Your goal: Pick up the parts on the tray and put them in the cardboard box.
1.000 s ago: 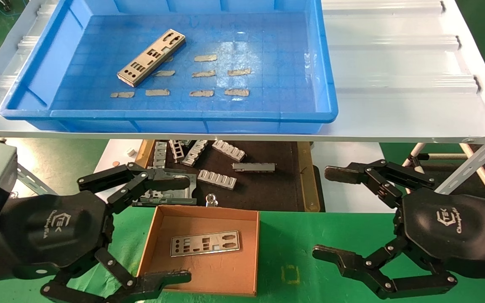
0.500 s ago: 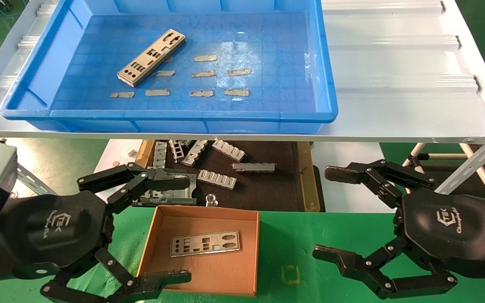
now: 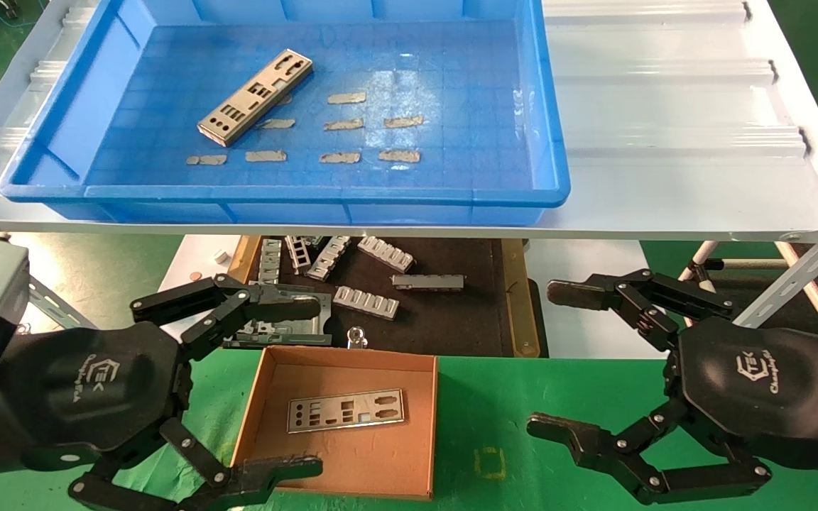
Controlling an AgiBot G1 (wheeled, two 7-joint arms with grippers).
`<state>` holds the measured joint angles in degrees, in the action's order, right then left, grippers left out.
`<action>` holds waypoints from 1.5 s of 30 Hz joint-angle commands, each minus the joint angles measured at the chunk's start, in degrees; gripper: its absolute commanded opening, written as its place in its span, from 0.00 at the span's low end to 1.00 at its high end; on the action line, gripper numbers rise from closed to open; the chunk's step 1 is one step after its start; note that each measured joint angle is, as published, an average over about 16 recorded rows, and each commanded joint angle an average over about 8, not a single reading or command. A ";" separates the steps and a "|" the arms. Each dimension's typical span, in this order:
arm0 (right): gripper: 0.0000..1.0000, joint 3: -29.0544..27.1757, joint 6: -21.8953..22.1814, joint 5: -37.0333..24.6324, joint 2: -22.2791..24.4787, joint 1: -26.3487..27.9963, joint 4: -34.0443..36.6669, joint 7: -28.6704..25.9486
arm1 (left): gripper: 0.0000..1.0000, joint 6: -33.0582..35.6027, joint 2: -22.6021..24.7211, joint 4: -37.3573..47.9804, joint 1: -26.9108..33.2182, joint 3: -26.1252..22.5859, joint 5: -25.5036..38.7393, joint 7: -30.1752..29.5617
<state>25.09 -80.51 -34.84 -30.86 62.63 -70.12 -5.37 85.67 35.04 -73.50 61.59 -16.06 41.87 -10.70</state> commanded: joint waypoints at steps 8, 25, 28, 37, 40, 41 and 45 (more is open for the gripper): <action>1.00 0.00 0.00 0.00 0.00 0.00 0.00 0.00 | 1.00 0.00 0.00 0.00 0.00 0.00 0.00 0.00; 1.00 0.00 0.00 0.00 0.00 0.00 0.00 0.00 | 1.00 0.00 0.00 0.00 0.00 0.00 0.00 0.00; 1.00 0.00 0.00 0.00 0.00 0.00 0.00 0.00 | 1.00 0.00 0.00 0.00 0.00 0.00 0.00 0.00; 1.00 0.00 0.00 0.00 0.00 0.00 0.00 0.00 | 1.00 0.00 0.00 0.00 0.00 0.00 0.00 0.00; 1.00 0.00 0.00 0.00 0.00 0.00 0.00 0.00 | 1.00 0.00 0.00 0.00 0.00 0.00 0.00 0.00; 1.00 0.00 0.00 0.00 0.00 0.00 0.00 0.00 | 1.00 0.00 0.00 0.00 0.00 0.00 0.00 0.00; 1.00 0.00 0.00 0.00 0.00 0.00 0.00 0.00 | 1.00 0.00 0.00 0.00 0.00 0.00 0.00 0.00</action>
<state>25.09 -80.51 -34.84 -30.86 62.63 -70.12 -5.38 85.67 35.04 -73.50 61.59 -16.06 41.87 -10.70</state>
